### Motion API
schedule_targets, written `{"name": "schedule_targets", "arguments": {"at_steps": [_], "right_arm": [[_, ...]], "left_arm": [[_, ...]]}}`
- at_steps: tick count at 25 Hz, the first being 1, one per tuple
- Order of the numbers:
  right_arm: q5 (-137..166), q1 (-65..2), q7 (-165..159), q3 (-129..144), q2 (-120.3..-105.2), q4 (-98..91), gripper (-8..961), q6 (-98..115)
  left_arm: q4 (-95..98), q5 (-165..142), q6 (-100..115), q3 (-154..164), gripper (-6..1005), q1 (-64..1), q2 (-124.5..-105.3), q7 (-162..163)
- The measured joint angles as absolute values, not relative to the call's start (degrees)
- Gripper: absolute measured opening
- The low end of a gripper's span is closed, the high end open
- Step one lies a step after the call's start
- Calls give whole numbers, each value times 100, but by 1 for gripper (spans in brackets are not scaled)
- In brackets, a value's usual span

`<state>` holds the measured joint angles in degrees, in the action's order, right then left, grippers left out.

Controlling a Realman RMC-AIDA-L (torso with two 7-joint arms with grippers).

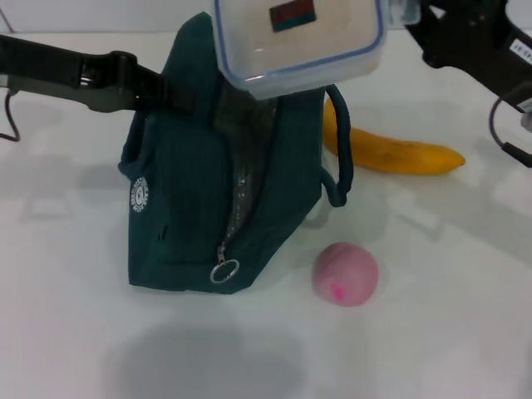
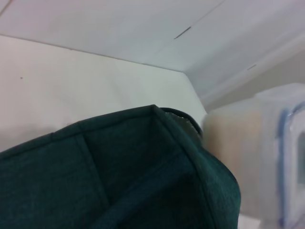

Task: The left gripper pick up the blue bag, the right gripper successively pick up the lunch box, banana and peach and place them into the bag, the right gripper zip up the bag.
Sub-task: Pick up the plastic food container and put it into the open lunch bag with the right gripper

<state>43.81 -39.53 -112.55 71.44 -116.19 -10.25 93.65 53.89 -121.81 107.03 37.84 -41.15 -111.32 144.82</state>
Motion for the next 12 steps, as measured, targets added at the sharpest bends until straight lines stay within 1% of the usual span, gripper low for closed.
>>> {"name": "schedule_targets", "arguments": {"at_steps": [4, 12], "right_arm": [[4411, -3988, -11251, 7323, -11619, -1027, 95, 9178], [4408, -3890, -11183, 7664, -11618, -1049, 95, 8815]], "left_arm": [[5387, -12124, 10694, 3781, 35, -4120, -11167, 14479], [5380, -12011, 10687, 3744, 35, -4055, -11167, 14492]]}}
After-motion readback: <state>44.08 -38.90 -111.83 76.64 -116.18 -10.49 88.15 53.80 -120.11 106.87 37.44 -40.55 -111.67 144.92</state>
